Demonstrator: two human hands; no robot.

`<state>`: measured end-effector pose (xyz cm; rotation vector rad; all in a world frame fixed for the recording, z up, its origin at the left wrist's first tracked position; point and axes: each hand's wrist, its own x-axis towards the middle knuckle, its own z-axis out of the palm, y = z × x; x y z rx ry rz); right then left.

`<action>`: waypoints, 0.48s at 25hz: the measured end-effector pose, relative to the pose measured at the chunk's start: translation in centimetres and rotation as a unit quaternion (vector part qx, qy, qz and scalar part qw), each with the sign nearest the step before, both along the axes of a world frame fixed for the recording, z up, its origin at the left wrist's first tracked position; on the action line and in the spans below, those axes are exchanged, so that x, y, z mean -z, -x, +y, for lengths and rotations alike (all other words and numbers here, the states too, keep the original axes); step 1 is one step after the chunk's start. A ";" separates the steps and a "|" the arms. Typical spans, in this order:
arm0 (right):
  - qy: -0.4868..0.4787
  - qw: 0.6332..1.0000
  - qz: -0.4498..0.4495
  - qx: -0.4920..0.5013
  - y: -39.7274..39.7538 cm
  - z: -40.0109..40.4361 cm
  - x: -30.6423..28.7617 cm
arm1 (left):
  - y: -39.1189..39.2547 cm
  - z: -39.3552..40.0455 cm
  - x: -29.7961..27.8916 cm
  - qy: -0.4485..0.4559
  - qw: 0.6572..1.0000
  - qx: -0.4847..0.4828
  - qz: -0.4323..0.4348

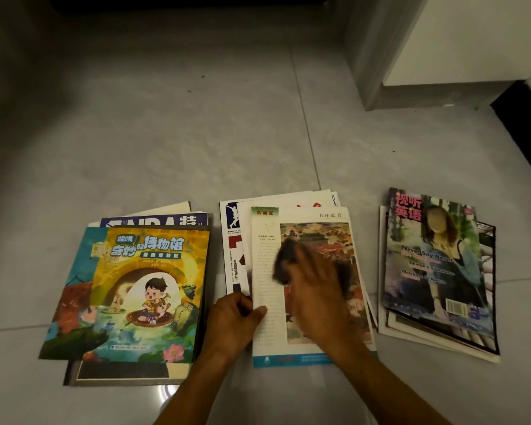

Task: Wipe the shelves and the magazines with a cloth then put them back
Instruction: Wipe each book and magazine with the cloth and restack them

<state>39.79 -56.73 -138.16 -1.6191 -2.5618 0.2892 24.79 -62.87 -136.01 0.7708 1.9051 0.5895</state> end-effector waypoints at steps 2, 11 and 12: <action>-0.010 0.985 -0.017 -0.169 0.6 0.3 -0.6 | 0.1 0.1 -0.1 -0.001 1.000 -0.003 -0.008; -0.026 0.990 0.022 -0.138 3.6 5.2 -0.4 | 0.2 0.0 0.4 0.000 1.000 0.001 -0.015; -0.026 0.981 0.033 -0.189 3.2 6.2 -0.6 | 0.2 0.0 0.4 0.000 1.000 0.000 -0.018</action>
